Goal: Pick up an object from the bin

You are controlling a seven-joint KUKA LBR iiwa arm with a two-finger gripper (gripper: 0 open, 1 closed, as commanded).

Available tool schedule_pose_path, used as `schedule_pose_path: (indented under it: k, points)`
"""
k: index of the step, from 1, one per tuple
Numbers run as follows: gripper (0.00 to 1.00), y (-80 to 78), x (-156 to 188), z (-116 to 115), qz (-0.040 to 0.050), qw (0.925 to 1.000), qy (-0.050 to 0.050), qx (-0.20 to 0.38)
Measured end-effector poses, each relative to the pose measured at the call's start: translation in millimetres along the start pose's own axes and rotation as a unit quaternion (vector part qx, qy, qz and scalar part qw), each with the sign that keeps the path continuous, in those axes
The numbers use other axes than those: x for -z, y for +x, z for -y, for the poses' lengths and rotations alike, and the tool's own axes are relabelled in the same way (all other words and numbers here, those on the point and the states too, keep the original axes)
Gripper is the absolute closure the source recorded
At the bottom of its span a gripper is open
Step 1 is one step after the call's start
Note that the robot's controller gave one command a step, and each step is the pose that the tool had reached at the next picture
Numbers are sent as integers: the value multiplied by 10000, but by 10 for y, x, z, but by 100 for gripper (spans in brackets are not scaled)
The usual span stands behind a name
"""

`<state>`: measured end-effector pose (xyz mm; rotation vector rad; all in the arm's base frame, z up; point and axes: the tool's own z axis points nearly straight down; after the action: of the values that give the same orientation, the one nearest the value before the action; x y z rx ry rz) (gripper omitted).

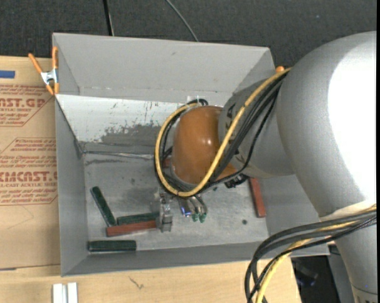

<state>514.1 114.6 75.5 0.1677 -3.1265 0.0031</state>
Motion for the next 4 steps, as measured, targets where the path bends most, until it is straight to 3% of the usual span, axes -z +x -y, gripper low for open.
schedule_pose_path:
  k: [1, 2, 3, 4]
  points:
    - [100, 138, 2, -249, 166, 9925, 6, 1211]
    - [0, 197, -53, -256, 73, 9925, -3, 1219]
    - [0, 198, -54, -257, 70, 9925, -3, 1219]
    - [100, 234, -20, -815, 75, 9826, 12, 1856]
